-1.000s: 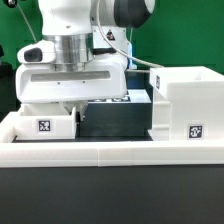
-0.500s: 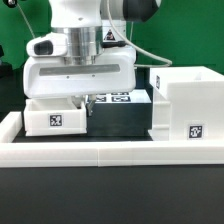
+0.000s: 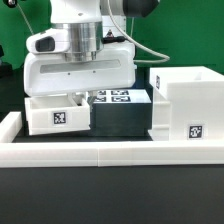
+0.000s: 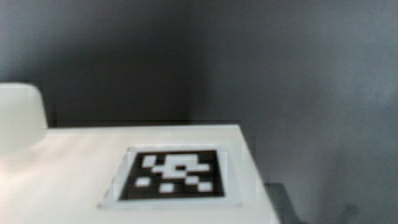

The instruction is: Assemble drawer

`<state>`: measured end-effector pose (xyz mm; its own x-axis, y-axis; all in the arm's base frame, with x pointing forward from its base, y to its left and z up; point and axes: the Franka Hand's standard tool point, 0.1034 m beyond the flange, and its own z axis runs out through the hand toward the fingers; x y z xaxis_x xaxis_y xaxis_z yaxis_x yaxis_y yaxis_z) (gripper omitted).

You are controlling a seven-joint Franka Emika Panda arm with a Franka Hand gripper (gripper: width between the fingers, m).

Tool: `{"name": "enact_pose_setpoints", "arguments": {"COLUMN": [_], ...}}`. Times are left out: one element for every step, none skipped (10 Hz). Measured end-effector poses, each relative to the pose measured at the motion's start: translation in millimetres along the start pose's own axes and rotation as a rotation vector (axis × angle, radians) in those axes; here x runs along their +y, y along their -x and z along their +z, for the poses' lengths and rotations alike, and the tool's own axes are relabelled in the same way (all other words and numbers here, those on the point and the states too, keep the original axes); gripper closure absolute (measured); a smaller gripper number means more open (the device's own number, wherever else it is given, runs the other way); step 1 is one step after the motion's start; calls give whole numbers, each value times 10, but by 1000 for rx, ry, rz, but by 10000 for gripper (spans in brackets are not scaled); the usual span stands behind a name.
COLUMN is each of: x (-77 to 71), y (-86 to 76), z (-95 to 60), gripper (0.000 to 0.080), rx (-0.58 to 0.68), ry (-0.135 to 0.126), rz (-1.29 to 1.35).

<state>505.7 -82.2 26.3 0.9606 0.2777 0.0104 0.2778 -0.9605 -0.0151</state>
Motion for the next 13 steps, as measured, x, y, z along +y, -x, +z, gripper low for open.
{"name": "enact_pose_setpoints", "arguments": {"x": [-16,-24,-19,-13,0,7,17,28,27,-28,-81,-86,-62], "y": [-13,-44,-84,-91,-74,-71,-66,-61,-64,-101,-144,-155,-135], "z": [0,-13,-33,-38,-33,-33,-33,-33,-34,-54,-86,-95,-83], "gripper": [757,757,757,757,757,757,757,757,757,757,757,757,757], "rx": [-5,-10,-12,-15,-17,-18,-22,-25,-32,-43,-48,-56,-64], "ry": [7,12,21,26,25,25,27,29,34,43,49,48,48], "rz": [-134,-240,-337,-401,-448,-486,-547,-608,-684,-760,-811,-874,-953]}}
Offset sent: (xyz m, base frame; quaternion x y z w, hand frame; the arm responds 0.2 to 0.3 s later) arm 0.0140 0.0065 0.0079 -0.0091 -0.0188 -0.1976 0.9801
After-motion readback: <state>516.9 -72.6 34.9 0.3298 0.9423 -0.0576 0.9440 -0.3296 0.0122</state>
